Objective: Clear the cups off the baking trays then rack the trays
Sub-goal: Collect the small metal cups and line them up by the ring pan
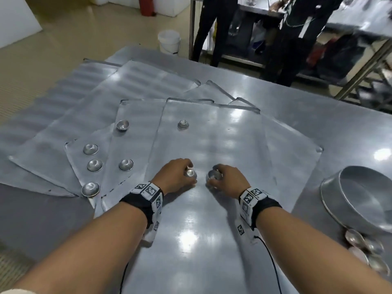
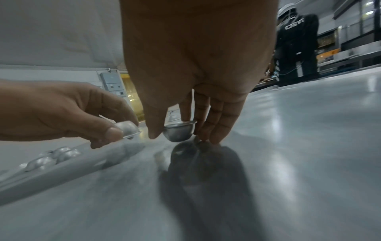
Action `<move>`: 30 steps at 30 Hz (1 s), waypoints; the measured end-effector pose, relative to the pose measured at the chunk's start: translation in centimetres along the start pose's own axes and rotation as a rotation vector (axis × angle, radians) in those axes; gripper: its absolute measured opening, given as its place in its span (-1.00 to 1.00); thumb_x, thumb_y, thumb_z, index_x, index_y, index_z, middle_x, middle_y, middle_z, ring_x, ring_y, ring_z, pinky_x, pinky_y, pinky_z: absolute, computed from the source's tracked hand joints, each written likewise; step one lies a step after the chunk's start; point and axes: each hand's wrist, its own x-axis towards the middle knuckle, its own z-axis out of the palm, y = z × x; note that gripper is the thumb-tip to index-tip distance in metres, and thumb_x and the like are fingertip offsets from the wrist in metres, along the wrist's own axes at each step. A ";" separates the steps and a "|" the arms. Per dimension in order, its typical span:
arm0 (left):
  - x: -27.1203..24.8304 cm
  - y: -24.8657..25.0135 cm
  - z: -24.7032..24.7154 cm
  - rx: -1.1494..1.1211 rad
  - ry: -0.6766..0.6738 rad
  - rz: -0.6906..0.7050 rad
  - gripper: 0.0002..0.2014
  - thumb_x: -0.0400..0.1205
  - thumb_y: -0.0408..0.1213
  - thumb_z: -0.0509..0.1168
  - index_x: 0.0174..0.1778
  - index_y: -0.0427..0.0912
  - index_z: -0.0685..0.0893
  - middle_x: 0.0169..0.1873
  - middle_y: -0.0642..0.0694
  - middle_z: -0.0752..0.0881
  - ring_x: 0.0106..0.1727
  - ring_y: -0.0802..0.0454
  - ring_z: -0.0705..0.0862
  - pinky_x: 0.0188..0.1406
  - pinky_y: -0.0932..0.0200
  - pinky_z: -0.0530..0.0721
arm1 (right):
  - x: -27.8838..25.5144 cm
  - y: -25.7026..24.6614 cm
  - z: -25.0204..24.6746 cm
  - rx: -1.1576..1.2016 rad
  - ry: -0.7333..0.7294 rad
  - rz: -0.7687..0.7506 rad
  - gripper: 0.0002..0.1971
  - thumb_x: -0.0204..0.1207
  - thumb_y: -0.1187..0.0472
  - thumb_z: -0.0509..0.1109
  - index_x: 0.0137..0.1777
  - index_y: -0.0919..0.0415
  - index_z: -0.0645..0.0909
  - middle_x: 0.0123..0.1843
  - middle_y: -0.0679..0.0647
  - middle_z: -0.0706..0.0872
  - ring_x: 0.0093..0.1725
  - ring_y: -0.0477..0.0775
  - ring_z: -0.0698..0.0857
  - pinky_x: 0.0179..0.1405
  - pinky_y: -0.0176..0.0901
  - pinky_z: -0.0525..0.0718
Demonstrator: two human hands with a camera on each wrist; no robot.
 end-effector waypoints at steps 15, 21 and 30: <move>-6.7 21.5 16.3 0.126 -0.208 0.256 -0.69 0.49 0.09 0.47 -0.23 -0.11 0.69 -0.21 -0.06 0.60 -0.21 -0.04 0.62 -0.25 0.04 0.56 | -23.2 19.9 -4.3 0.103 0.157 0.188 -0.38 0.48 -0.15 0.54 0.50 0.07 0.58 0.42 0.08 0.70 0.39 0.14 0.65 0.34 -0.03 0.58; -8.5 27.5 21.8 0.115 -0.205 0.350 -0.72 0.46 0.11 0.55 -0.18 -0.01 0.74 -0.24 0.01 0.64 -0.27 0.14 0.59 -0.37 0.22 0.40 | -29.6 26.4 -4.6 0.161 0.234 0.239 -0.32 0.40 -0.29 0.52 0.48 -0.03 0.56 0.41 0.02 0.66 0.36 0.10 0.65 0.35 0.08 0.61; -12.1 32.3 28.0 0.109 -0.193 0.369 -0.62 0.45 0.14 0.55 0.00 -0.07 0.78 -0.23 -0.01 0.68 -0.19 0.05 0.63 -0.19 0.11 0.54 | -35.9 32.8 -4.1 0.176 0.254 0.280 -0.46 0.39 -0.21 0.58 0.32 -0.03 0.64 0.17 0.03 0.76 0.14 0.13 0.72 0.14 0.02 0.67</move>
